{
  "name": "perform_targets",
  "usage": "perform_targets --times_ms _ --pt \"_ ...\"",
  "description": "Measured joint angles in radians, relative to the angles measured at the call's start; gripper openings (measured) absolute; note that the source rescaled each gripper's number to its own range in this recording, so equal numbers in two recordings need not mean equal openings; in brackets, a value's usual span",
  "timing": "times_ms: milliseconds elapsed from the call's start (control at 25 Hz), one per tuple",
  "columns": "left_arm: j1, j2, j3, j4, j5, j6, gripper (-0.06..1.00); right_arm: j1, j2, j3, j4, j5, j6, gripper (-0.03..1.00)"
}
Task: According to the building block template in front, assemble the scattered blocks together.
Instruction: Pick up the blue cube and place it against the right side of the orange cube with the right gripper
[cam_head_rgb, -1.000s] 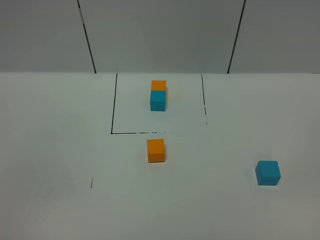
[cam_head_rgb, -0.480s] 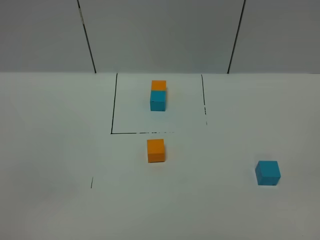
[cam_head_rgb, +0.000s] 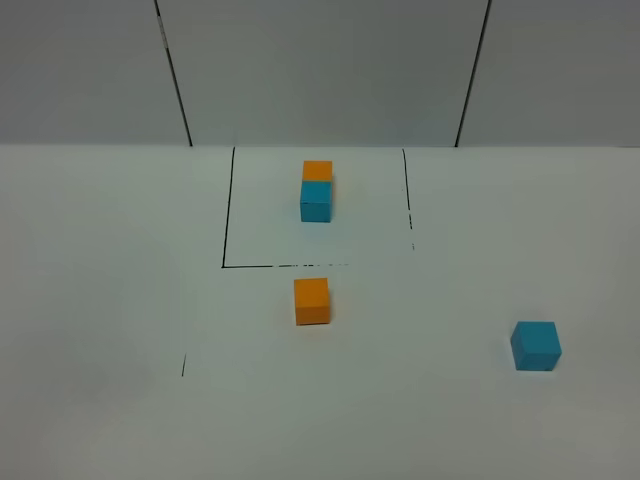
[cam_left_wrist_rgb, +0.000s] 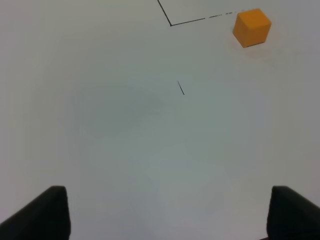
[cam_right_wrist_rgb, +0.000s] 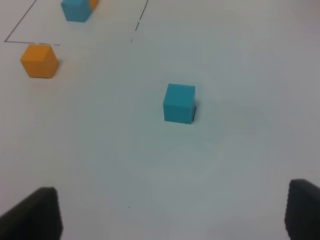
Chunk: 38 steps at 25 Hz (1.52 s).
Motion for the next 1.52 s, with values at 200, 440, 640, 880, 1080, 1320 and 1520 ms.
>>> perform_targets --times_ms 200,440,640,880,1080,1320,1520 --pt "0.0 0.0 0.0 0.0 0.0 0.0 0.68 0.0 0.0 0.0 0.0 0.0 0.0 0.78" --pt "0.0 0.0 0.0 0.0 0.0 0.0 0.68 0.0 0.0 0.0 0.0 0.0 0.0 0.78" --pt "0.0 0.0 0.0 0.0 0.0 0.002 0.68 0.0 0.0 0.0 0.0 0.0 0.0 0.78" --pt "0.0 -0.001 0.0 0.0 0.0 0.002 0.68 0.0 0.0 0.0 0.0 0.0 0.0 0.78" --pt "0.0 -0.001 0.0 0.0 0.0 0.002 0.68 0.0 0.0 0.0 0.0 0.0 0.0 0.78" --pt "0.03 -0.011 0.0 0.0 0.0 0.003 0.68 0.0 0.0 0.0 0.0 0.0 0.0 0.78" --pt "0.112 -0.011 0.0 0.0 0.0 0.003 0.68 0.0 0.0 0.0 0.0 0.0 0.0 0.78"
